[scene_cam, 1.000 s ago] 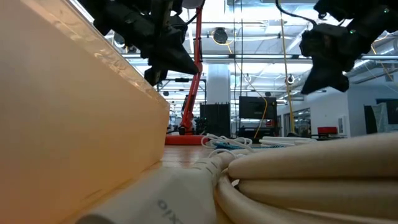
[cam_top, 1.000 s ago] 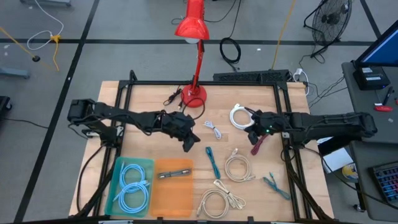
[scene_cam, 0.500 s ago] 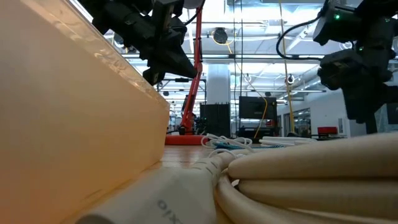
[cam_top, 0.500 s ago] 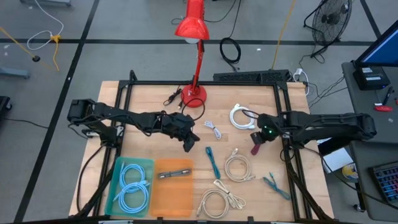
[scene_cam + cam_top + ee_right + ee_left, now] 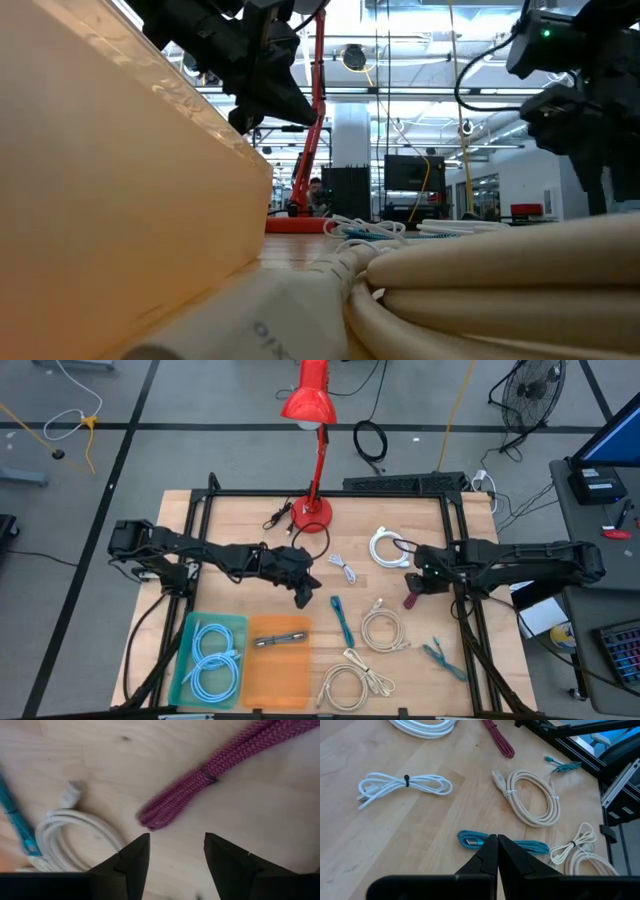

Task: Pick & Place USB Port
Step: Put the pink USB cable into the orange bin

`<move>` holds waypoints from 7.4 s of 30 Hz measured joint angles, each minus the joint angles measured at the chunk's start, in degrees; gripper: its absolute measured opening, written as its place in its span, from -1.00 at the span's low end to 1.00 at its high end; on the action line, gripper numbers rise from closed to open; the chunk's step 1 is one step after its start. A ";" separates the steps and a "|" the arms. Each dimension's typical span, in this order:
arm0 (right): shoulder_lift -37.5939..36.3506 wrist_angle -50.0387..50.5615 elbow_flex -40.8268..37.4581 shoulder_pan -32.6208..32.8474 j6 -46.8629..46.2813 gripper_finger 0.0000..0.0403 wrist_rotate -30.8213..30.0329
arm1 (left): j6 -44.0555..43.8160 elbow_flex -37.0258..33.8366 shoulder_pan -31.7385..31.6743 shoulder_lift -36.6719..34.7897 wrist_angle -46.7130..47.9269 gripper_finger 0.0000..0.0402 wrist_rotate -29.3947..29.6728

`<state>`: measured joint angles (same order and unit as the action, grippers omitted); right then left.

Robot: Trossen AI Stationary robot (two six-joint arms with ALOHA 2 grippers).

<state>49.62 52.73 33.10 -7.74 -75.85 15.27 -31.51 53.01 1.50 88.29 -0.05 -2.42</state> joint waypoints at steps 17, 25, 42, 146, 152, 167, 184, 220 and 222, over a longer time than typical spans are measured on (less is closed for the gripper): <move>-0.07 -11.12 -11.86 1.13 -11.38 0.05 -3.75 | 5.49 0.00 0.40 -0.02 1.87 -0.95 -1.21; -0.25 -18.72 -14.84 1.15 -14.16 -0.16 -3.59 | 6.27 0.00 0.40 -0.02 2.56 -0.95 -3.82; -0.26 -27.48 -13.11 -0.18 -13.26 -0.03 -4.99 | 6.22 0.00 0.39 -0.02 3.36 -0.95 -2.56; 12.80 -51.23 33.27 6.92 58.97 -1.00 -18.47 | -1.43 6.13 -6.84 -0.37 -38.05 -0.04 -4.40; 13.58 -55.93 33.27 7.49 59.20 -1.00 -18.84 | 5.78 11.13 -5.41 -0.06 -30.09 0.12 -5.01; 16.70 -62.38 33.27 7.84 58.51 -1.00 -19.77 | 6.83 12.33 -5.10 -0.09 -30.00 0.12 -3.04; 16.83 -65.76 33.27 7.89 60.46 -1.00 -21.17 | 5.75 12.33 -4.39 -0.09 -27.99 -0.86 -5.64; 10.48 -51.40 33.27 11.49 54.69 -0.05 -18.61 | 1.44 18.43 13.34 -8.97 53.67 -0.99 -4.36; 11.06 -50.11 33.27 11.52 54.71 -0.06 -19.69 | 1.47 18.34 14.97 -6.96 54.79 -0.99 -4.93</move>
<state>60.69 2.61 66.37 3.77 -21.15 -4.42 -30.03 71.35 16.46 81.33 54.74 -7.34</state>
